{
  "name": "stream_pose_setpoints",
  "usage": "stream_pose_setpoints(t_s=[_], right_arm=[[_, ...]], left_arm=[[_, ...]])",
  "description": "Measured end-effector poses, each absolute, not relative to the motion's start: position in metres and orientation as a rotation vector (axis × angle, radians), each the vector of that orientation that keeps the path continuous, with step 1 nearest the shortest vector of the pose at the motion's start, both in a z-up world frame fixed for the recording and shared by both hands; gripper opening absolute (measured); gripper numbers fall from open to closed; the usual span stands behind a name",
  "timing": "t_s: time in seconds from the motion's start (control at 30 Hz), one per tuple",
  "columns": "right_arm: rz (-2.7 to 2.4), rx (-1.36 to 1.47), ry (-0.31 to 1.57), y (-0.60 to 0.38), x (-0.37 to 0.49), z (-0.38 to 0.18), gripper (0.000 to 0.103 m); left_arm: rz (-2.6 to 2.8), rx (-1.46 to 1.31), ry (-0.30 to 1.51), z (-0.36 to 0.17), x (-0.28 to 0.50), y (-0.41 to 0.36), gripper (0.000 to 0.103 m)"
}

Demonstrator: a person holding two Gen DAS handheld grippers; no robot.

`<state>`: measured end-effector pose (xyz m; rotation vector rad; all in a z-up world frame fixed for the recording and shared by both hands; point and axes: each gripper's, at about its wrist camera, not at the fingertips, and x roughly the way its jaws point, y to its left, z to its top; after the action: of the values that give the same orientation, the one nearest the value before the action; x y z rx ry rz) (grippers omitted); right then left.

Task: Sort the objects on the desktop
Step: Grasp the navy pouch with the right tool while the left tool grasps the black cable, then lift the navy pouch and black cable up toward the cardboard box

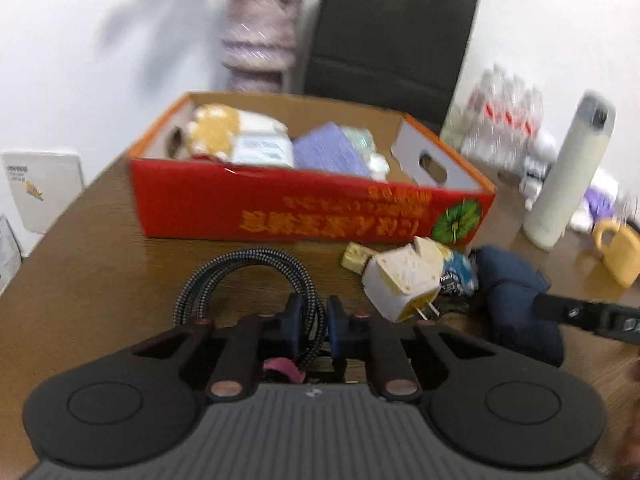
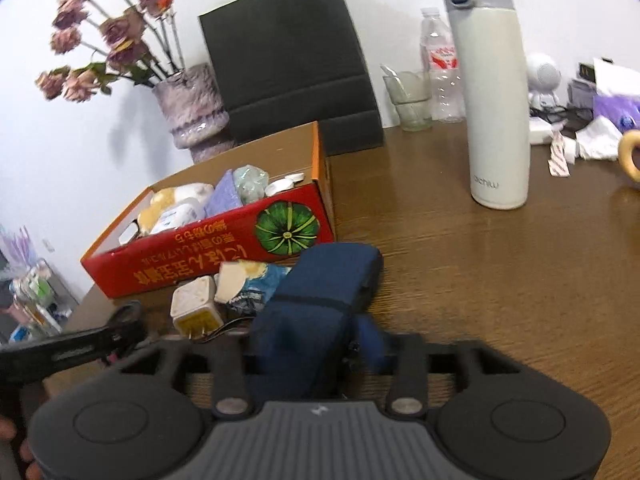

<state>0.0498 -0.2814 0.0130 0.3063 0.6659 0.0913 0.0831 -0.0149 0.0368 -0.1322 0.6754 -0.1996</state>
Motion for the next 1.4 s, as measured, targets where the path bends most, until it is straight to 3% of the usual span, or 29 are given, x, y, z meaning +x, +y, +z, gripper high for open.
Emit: stream_pose_setpoints(t_s=[0.03, 0.27, 0.33, 0.5, 0.53, 0.6, 0.67, 0.7, 1.07, 1.13, 1.2, 1.33, 1.4], right_arm=[[0.087, 0.309, 0.669, -0.281, 0.052, 0.012, 0.083], [0.061, 0.218, 0.757, -0.246, 0.086, -0.005, 0.083], [0.032, 0.147, 0.745, -0.232, 0.089, -0.005, 0.073], [0.049, 0.122, 0.719, -0.230, 0.082, 0.001, 0.058], [0.056, 0.125, 0.718, -0.231, 0.078, 0.003, 0.056], [0.062, 0.120, 0.703, -0.235, 0.066, 0.009, 0.054], [0.076, 0.137, 0.681, -0.241, 0.050, 0.017, 0.054], [0.088, 0.148, 0.670, -0.244, 0.043, 0.020, 0.054], [0.256, 0.160, 0.652, -0.256, -0.022, 0.042, 0.050], [0.269, 0.145, 0.665, -0.250, -0.028, 0.038, 0.034], [0.285, 0.143, 0.683, -0.246, -0.029, 0.032, 0.030], [0.280, 0.123, 0.680, -0.242, -0.035, 0.029, 0.032], [0.278, 0.096, 0.683, -0.239, -0.036, 0.030, 0.040]], left_arm=[[-0.181, -0.157, 0.667, 0.042, 0.078, -0.009, 0.014], [-0.123, -0.189, 0.671, 0.054, 0.035, 0.018, 0.013], [-0.147, -0.147, 0.685, 0.049, 0.024, 0.014, 0.013], [-0.198, -0.058, 0.712, 0.033, 0.006, 0.001, 0.012], [-0.213, -0.056, 0.715, 0.031, 0.004, 0.001, 0.018], [-0.237, -0.077, 0.723, 0.033, 0.002, 0.009, 0.042], [-0.305, -0.113, 0.726, 0.037, -0.001, 0.025, 0.073], [-0.356, -0.108, 0.733, 0.039, -0.003, 0.033, 0.075], [-0.543, 0.119, 0.749, 0.029, -0.033, 0.032, 0.076], [-0.569, 0.134, 0.728, 0.033, -0.038, 0.028, 0.077], [-0.572, 0.165, 0.713, 0.035, -0.035, 0.028, 0.077], [-0.545, 0.222, 0.715, 0.035, -0.018, 0.033, 0.073], [-0.546, 0.194, 0.759, 0.027, -0.006, 0.037, 0.062]])
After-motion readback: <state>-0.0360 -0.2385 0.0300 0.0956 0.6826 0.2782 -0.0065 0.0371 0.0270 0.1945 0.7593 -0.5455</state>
